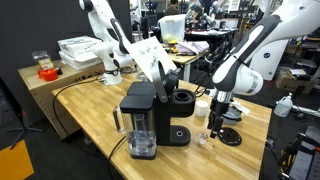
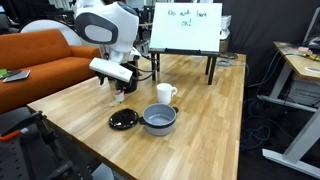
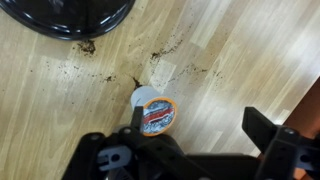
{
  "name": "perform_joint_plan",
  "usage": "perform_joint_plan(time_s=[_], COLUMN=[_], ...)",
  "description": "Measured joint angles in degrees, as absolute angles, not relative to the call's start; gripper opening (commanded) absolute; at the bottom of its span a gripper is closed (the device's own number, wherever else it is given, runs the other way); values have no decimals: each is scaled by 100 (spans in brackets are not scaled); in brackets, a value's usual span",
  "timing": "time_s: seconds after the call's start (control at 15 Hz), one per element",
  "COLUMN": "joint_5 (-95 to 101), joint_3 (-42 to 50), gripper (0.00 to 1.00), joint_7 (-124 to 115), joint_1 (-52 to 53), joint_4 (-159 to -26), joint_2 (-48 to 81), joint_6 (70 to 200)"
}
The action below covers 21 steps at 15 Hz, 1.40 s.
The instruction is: Put the coffee pod inside the coffeemaker
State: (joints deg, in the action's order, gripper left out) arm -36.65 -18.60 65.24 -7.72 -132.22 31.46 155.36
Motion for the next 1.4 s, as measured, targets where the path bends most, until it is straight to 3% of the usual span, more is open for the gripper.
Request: perform_joint_plan(time_s=[0.73,1.4], joint_5=[-1630,-1205], joint_3=[-1616,-1728], gripper=[100,100], joint_7=[5190,4824], joint_1=[-680,-682], joint_4=[-12346,-12045], joint_2=[4007,4246], joint_6=[15420,15277])
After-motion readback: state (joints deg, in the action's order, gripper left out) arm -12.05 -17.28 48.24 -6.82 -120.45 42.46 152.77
